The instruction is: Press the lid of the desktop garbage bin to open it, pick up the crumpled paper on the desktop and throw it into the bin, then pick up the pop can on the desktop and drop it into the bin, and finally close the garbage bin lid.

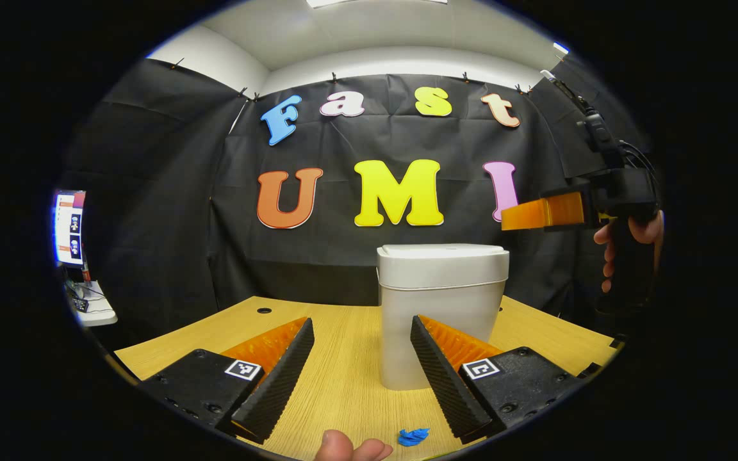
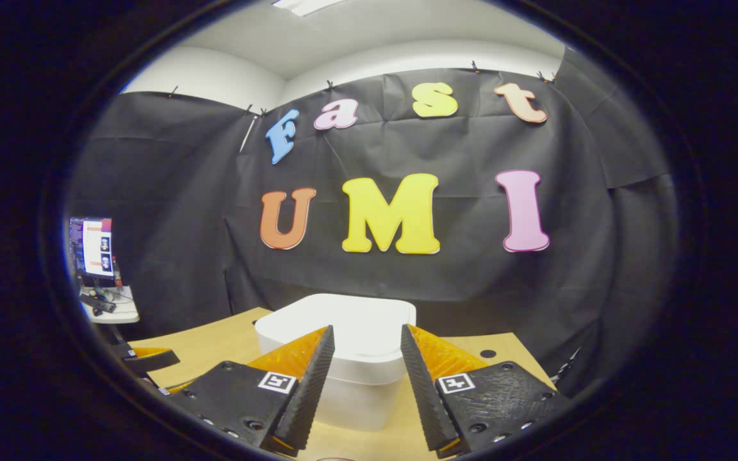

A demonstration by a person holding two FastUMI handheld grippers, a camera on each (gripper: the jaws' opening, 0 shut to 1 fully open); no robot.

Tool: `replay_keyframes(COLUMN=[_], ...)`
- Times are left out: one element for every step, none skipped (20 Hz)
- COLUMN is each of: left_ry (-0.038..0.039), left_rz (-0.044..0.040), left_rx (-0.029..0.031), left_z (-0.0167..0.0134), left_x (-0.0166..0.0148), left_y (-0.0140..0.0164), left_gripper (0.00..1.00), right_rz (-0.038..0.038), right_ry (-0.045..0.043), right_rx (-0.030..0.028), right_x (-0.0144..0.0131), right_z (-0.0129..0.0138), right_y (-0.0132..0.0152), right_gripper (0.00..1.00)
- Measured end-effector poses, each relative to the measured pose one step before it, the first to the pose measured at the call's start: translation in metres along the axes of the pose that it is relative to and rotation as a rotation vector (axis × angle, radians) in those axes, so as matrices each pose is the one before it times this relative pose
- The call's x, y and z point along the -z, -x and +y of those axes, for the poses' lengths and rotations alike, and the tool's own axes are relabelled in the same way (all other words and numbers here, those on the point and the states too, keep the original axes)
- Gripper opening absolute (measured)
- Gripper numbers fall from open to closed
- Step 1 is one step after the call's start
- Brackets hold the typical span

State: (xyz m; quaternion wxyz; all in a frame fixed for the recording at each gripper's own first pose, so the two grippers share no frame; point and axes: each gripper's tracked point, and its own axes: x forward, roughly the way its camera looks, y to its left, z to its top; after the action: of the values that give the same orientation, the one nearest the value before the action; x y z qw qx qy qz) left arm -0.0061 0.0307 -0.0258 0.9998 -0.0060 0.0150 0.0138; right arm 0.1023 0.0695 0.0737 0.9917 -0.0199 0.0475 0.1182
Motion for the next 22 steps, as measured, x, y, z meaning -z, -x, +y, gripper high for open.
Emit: replay_keyframes(left_ry=[0.00311, 0.00194, -0.00051, -0.00373, -0.00394, -0.00278, -0.00083, 0.00014, -0.0006, -0.00145, -0.00366, -0.00213, 0.00034, 0.00361, 0.00679, 0.00738, 0.0048, 0.0045, 0.00304, 0.00234, 0.0007, -0.00453], left_rz=[0.00156, 0.00224, 0.0016, 0.00124, 0.00075, 0.00029, 0.00129, 0.00211, 0.00209, 0.0021, 0.00208, 0.00036, 0.00216, 0.00192, 0.00429, 0.00639, 0.00731, 0.00823, 0.00354, 0.0013, -0.00183, -0.00234], left_rx=[-0.00189, -0.00051, 0.00077, -0.00008, -0.00115, -0.00115, -0.00023, 0.00084, 0.00031, -0.00191, -0.00054, -0.00182, -0.00024, 0.00146, 0.00257, 0.00643, 0.00507, 0.00169, 0.00394, 0.00404, 0.00608, 0.00307], left_z=[0.0008, 0.00081, 0.00147, -0.00034, 0.00077, 0.00211, 0.00043, 0.00002, -0.00029, 0.00139, 0.00082, 0.00064, 0.0001, -0.0004, -0.00079, -0.00176, -0.002, -0.0013, -0.00244, -0.0027, -0.00303, -0.00188], left_x=[0.00082, 0.00145, 0.00057, 0.00066, 0.00028, 0.0013, 0.00009, 0.0015, 0.00128, 0.00119, 0.00043, 0.00086, 0.00075, 0.00145, 0.00323, 0.00282, 0.00346, 0.00314, 0.00084, 0.00057, -0.00016, 0.00003], left_y=[-0.00005, 0.00125, -0.00108, 0.00035, -0.00049, 0.00028, -0.0002, 0.00083, 0.00052, 0.00073, -0.00036, -0.00096, -0.00065, -0.0008, -0.00019, -0.00074, -0.00053, -0.00089, -0.00127, -0.00075, -0.00037, 0.00175], left_gripper=[0.98, 0.98, 0.98, 0.98, 0.98, 0.98, 0.98, 0.98, 0.98, 0.98, 0.98, 0.98, 0.98, 0.98, 0.98, 0.98, 0.98, 0.98, 0.98, 0.98, 0.98, 0.98], right_rz=[0.00273, 0.0109, 0.00884, 0.00548, 0.00236, 0.01684, 0.02619, 0.02144, 0.01708, 0.01824, 0.00794, 0.00946, 0.01092, 0.0119, 0.01464, 0.03936, 0.01644, 0.00925, -0.00083, 0.00513, -0.00789, -0.02792], right_ry=[0.00244, 0.00312, 0.00684, 0.01027, -0.00324, -0.00626, -0.00373, -0.00593, -0.00025, 0.0135, 0.02243, 0.0119, -0.00559, -0.00546, 0.01208, 0.01009, -0.02941, -0.02467, 0.0205, 0.0159, -0.00881, -0.00573], right_rx=[-0.00146, -0.01276, -0.00626, -0.01006, 0.02597, -0.01303, -0.01397, -0.0167, -0.00478, 0.0002, 0.00494, 0.00176, -0.00315, -0.0037, -0.00224, -0.01091, -0.0107, -0.01513, -0.00243, 0.00453, 0.00776, 0.00643], right_x=[-0.00372, -0.00127, 0.00006, -0.00096, 0.00084, -0.00273, 0.0114, 0.00487, 0.00158, 0.0033, 0.00282, 0.0029, 0.00188, 0.00199, 0.00135, 0.00577, 0.00541, -0.0009, -0.00039, 0.00067, -0.00119, -0.00428], right_z=[0.00128, 0.00342, 0.00251, 0.00271, -0.00716, 0.00286, 0.00501, 0.00434, 0.0022, 0.00021, -0.00026, -0.00014, 0.00065, 0.00007, 0.00054, -0.00077, 0.00194, -0.00058, 0.00012, -0.00176, 0.00205, -0.0001], right_y=[-0.00297, -0.00892, -0.00431, -0.0066, -0.00629, -0.0108, -0.00381, -0.00843, -0.00488, -0.00591, -0.00389, -0.00354, -0.0032, -0.00391, -0.00336, -0.00013, 0.00233, -0.00552, 0.00085, -0.00133, 0.0022, 0.00059], right_gripper=[0.65, 0.46, 0.35, 0.35, 0.35, 0.25, 0.15, 0.05, 0.05, 0.05, 0.05, 0.05, 0.05, 0.05, 0.05, 0.05, 0.06, 0.0, 0.01, 0.03, 0.01, 0.01])
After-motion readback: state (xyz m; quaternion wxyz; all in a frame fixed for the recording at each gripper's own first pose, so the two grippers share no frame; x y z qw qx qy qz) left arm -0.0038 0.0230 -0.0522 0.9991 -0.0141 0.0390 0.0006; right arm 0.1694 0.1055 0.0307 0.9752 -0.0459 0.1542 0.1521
